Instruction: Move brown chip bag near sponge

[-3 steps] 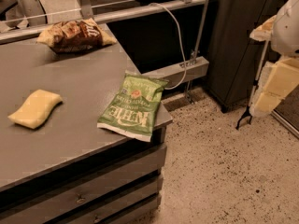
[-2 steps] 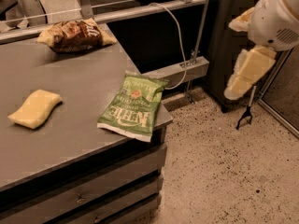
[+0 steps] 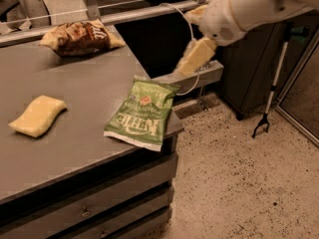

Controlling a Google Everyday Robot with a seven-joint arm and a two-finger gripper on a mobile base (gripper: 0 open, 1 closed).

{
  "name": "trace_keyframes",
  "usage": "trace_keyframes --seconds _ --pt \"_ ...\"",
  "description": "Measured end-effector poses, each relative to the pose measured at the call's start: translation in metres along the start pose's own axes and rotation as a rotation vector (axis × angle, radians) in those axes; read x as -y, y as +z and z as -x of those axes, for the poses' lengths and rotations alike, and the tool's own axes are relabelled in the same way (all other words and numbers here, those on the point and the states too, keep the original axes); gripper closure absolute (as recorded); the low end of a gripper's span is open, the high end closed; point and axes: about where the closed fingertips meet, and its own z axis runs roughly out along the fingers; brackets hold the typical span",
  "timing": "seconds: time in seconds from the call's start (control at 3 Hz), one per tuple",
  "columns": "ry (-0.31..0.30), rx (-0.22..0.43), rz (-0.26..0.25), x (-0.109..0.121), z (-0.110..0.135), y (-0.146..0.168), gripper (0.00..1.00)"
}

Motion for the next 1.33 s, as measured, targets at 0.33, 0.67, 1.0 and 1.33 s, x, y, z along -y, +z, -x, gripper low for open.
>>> trace_keyframes --seconds 0.33,0.67,1.0,1.33 --pt "0.011 0.182 0.038 0.007 0.039 0.051 0.00" --pt "0.021 0.213 0.049 0.007 0.044 0.059 0.00" --pt "0.020 0.213 0.049 0.007 0.045 0.060 0.00" --pt "-0.023 0.275 0.069 0.007 0.057 0.065 0.00"
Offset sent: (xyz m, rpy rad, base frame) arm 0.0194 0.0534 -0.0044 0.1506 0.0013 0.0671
